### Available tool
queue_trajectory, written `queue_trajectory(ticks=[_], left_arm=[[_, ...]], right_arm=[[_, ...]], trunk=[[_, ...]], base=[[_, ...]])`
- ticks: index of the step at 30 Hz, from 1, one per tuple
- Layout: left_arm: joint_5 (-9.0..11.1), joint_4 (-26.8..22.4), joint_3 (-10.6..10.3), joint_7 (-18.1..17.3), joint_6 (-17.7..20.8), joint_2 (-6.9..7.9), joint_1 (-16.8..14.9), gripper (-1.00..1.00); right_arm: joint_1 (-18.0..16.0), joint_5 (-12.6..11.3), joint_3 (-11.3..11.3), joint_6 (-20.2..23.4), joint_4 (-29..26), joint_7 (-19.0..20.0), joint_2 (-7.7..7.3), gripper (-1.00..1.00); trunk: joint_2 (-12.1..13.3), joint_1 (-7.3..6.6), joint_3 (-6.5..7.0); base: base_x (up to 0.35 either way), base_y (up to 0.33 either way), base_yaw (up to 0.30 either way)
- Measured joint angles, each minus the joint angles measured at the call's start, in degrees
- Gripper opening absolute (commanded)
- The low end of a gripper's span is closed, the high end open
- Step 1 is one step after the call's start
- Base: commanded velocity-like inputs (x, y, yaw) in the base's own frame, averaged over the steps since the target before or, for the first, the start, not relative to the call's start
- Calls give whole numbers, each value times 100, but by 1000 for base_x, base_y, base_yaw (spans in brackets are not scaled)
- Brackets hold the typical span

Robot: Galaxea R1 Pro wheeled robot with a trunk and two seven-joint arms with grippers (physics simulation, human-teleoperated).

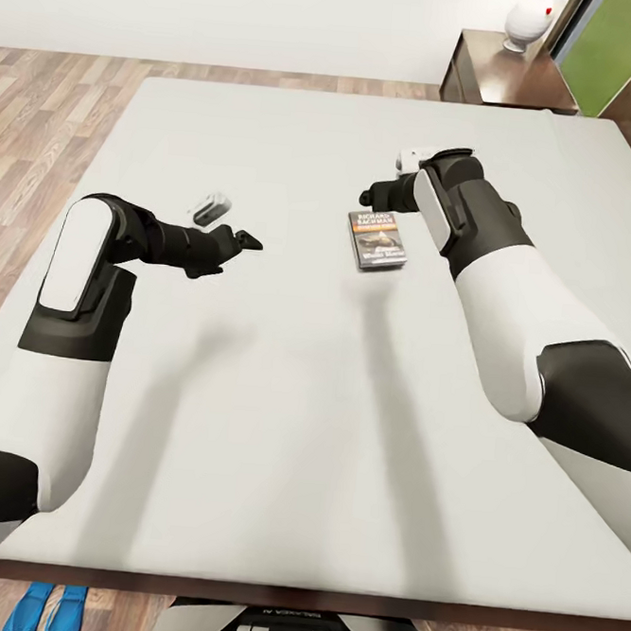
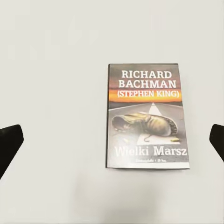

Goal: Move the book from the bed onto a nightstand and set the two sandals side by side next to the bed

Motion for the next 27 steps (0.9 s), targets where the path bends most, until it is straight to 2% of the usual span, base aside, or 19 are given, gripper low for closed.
queue_trajectory(ticks=[5, 14, 19, 22, 24, 25, 27], left_arm=[[9, -18, 14, 9, -4, -6, -146, 100], [99, -59, 39, 27, -4, -13, -461, 100], [390, -102, 33, 177, -3, -15, -719, 100], [469, -109, 29, 221, -2, -13, -754, 100], [660, -130, 20, 328, -2, -9, -813, 100], [662, -130, 20, 331, -1, -9, -814, 100], [838, -179, 15, 474, -4, -5, -858, 100]], right_arm=[[-171, -6, -12, -346, 409, -11, 30, 100], [-317, -9, -18, -731, 699, -16, 36, 100], [-434, -10, -21, -828, 746, -17, 19, 100], [-470, -10, -21, -842, 749, -17, 17, 100], [-550, -10, -21, -884, 753, -17, 13, 100], [-551, -10, -21, -885, 753, -17, 13, 100], [-622, -10, -21, -949, 756, -35, 11, 100]], trunk=[[0, 0, -43], [0, 0, -121], [0, 0, -165], [0, 0, -192], [0, 0, -210], [0, 0, -219], [0, 0, -236]], base=[[0, 0, 0], [0, 0, 0], [0, 0, 0], [0, 0, 0], [0, 0, 0], [0, 0, 0], [0, 0, 0]])
